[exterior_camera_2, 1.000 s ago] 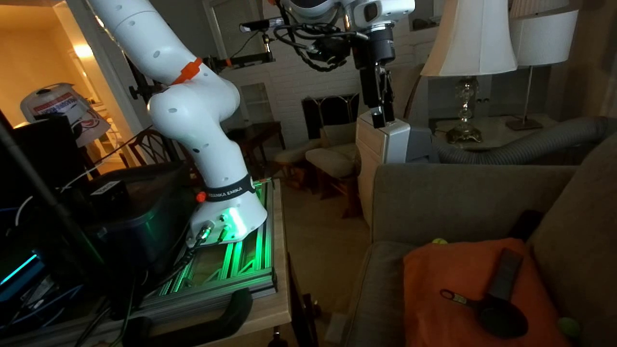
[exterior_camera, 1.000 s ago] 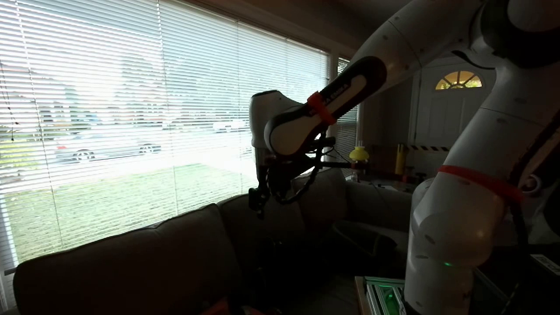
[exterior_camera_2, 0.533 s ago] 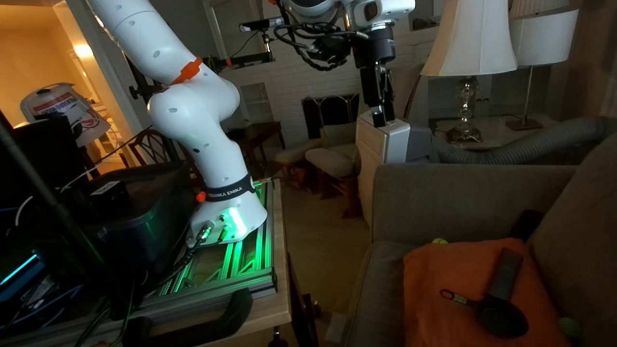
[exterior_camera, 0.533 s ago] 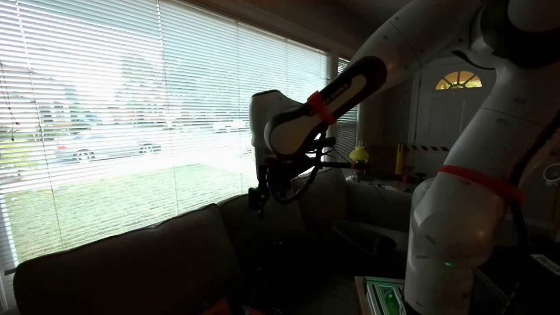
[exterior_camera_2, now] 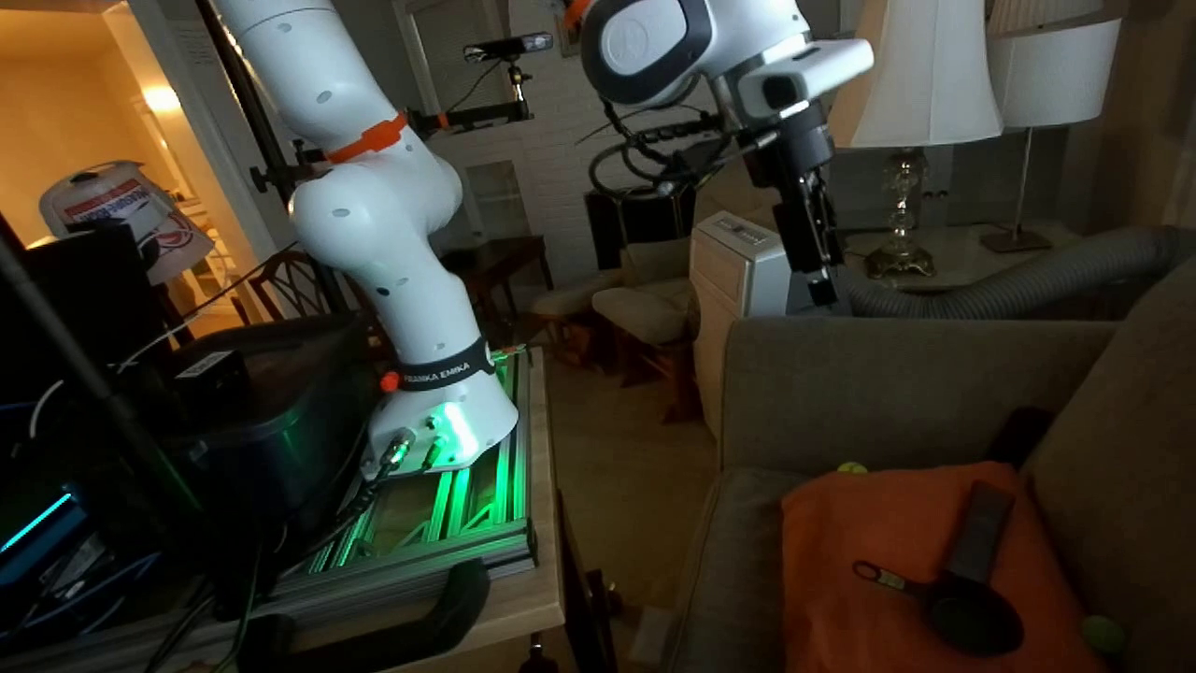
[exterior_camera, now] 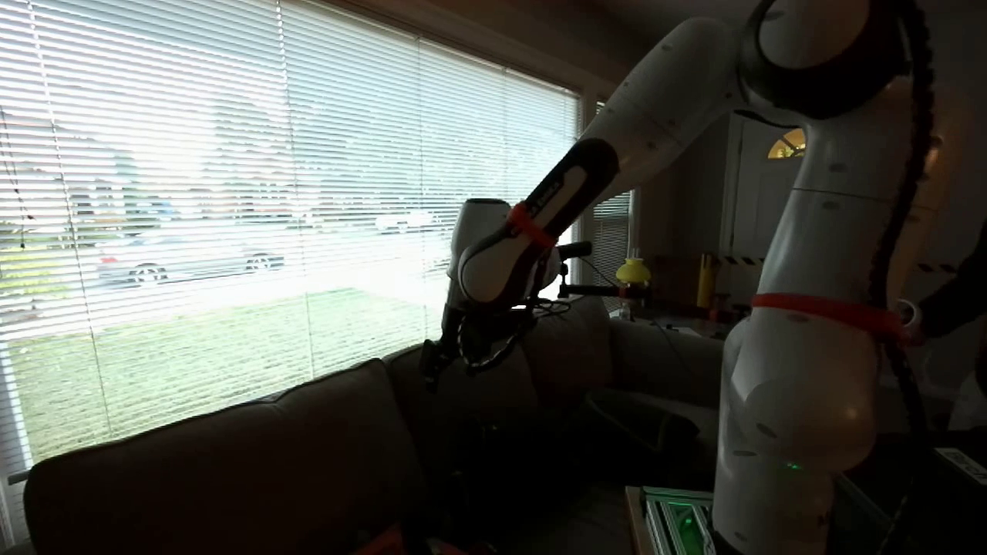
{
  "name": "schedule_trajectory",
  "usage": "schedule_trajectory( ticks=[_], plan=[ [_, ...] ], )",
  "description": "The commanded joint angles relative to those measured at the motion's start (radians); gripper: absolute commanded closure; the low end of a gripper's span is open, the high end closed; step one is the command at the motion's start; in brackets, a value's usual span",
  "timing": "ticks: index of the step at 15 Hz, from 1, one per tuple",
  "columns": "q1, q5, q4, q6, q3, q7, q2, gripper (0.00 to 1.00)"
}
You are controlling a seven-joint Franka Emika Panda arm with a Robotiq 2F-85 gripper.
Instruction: Put the snack packet on the armrest of the chair
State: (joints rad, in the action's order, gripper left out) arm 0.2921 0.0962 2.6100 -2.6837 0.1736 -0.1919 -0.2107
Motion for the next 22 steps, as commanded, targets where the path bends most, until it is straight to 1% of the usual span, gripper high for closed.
schedule_trajectory(
  ticks=[1,2,3,5,7,8,9,11,13,14,15,16,19,20,22],
  plan=[
    [-0.259,-0.277,-0.080,-0.017,0.234,0.281,0.127,0.00],
    [-0.337,-0.359,-0.112,0.022,0.302,0.364,0.136,0.00],
    [-0.400,-0.441,-0.149,0.058,0.354,0.446,0.149,0.00],
    [-0.454,-0.604,-0.245,0.138,0.386,0.605,0.198,0.00],
    [-0.461,-0.683,-0.343,0.268,0.416,0.758,0.258,0.00],
    [-0.306,-0.723,-0.398,0.316,0.293,0.832,0.329,0.00],
    [-0.267,-0.758,-0.445,0.347,0.279,0.897,0.387,0.00],
    [-0.160,-0.733,-0.519,0.336,0.210,0.930,0.482,0.00],
    [-0.069,-0.716,-0.596,0.273,0.144,0.936,0.593,0.00],
    [-0.063,-0.675,-0.488,0.279,0.119,0.889,0.454,0.00],
    [-0.029,-0.672,-0.524,0.270,0.099,0.899,0.507,0.00],
    [-0.010,-0.668,-0.551,0.265,0.086,0.902,0.546,0.00],
    [-0.003,-0.664,-0.587,0.263,0.073,0.900,0.585,0.00],
    [-0.027,-0.621,-0.568,0.172,0.083,0.850,0.603,0.00],
    [-0.029,-0.555,-0.548,-0.002,0.066,0.765,0.651,0.00]
  ],
)
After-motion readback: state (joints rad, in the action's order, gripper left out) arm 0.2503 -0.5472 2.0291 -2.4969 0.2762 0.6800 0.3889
